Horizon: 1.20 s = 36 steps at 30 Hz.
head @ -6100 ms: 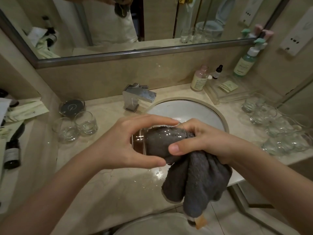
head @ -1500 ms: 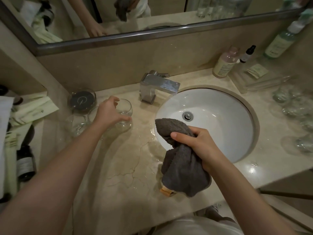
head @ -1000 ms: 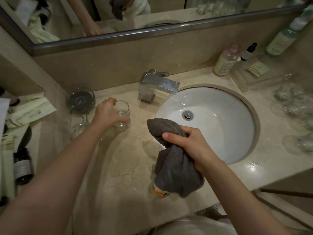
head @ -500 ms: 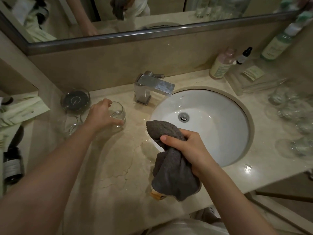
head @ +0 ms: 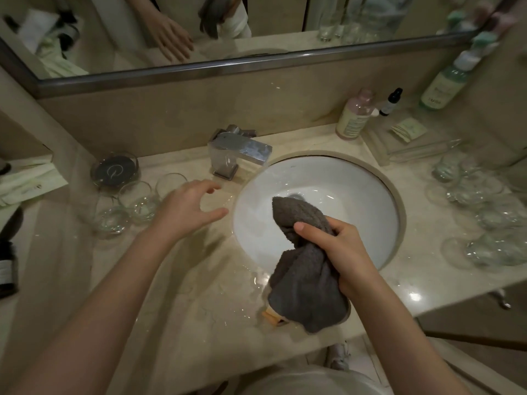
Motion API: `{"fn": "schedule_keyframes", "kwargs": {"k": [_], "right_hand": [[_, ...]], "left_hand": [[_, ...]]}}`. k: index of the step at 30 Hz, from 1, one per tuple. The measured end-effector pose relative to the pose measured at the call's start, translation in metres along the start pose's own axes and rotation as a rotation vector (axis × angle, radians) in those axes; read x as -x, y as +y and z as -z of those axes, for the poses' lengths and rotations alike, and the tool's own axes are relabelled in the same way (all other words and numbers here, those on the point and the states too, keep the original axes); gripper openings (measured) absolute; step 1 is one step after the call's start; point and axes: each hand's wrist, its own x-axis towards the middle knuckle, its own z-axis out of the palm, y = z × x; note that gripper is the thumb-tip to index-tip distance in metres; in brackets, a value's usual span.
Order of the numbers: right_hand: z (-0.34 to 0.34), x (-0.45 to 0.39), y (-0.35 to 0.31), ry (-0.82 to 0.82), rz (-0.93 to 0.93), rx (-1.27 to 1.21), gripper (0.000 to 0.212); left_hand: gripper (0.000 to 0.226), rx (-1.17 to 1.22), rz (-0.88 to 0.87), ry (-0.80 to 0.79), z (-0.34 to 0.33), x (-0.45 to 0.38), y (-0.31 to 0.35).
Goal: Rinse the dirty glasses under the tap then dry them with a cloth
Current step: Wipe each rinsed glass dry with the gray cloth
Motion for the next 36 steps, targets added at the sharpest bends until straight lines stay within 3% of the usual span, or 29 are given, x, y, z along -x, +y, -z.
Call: {"fn": "schedule_keyframes", "kwargs": {"k": [4,8,21,27,36], "right_hand": [[0.057,0.004,-0.009,0.09,0.028,-0.067,0.01],[0.125,0.012,-0.014,0.201,0.027,-0.149,0.01],[0.361,0.063,-0.019,0.541,0.072,-0.34,0.014],[0.419,0.077,-0.015,0.605,0.116,-0.4,0.008],[0.457,0.07,-0.006,0.604,0.101,-0.399,0.014]], "left_hand": [[0.068,0.027,-0.021,-0.053,-0.036,0.02,0.053],[0.049,-0.002,-0.048,-0.089,-0.08,0.024,0.112],[0.048,0.032,-0.344,-0.295,-0.219,-0.012,0.34],[0.046,0.021,-0.422,-0.353,-0.257,-0.023,0.4],[0.038,-0.094,-0.428,-0.421,-0.299,-0.046,0.429]]}}
